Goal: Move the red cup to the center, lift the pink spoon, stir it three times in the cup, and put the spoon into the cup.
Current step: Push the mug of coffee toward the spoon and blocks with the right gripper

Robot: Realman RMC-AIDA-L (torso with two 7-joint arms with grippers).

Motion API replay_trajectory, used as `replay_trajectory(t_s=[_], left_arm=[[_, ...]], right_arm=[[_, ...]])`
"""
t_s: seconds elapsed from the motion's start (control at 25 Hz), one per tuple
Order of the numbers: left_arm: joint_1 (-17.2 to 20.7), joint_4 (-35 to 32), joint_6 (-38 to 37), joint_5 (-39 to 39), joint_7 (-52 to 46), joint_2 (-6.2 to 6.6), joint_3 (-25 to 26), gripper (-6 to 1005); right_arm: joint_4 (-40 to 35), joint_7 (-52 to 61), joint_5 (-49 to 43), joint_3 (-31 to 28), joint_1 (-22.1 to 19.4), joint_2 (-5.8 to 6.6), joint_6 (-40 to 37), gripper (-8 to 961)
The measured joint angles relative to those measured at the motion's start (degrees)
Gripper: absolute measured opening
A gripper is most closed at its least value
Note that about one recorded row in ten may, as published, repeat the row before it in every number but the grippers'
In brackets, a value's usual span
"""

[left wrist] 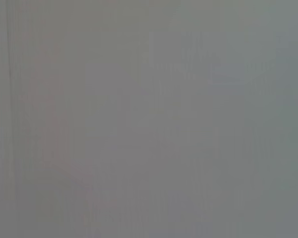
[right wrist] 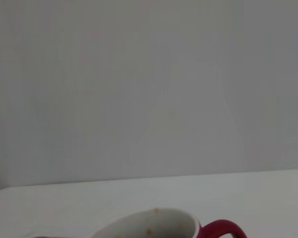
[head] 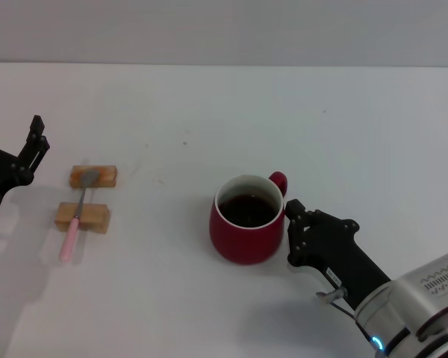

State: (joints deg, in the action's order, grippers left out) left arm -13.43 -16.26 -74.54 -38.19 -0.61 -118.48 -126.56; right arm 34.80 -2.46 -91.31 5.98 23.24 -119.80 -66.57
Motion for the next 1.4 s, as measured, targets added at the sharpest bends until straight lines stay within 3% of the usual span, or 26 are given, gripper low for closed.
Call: replay_trajectory(t_s=[0.48,1.4], left_arm=[[0.23,0.0,-0.51,-0.04,0.0,0.0,0.0,842],[0.27,0.0,-0.27,0.14,-0.01,0.0,0.0,841]], right_arm=[[-0.49,0.04,-0.54,-0.93,2.17,0.01,1.72,-1],[-0.99,0.09,-0.59,-2.11,0.06,0.0,1.72,-1]])
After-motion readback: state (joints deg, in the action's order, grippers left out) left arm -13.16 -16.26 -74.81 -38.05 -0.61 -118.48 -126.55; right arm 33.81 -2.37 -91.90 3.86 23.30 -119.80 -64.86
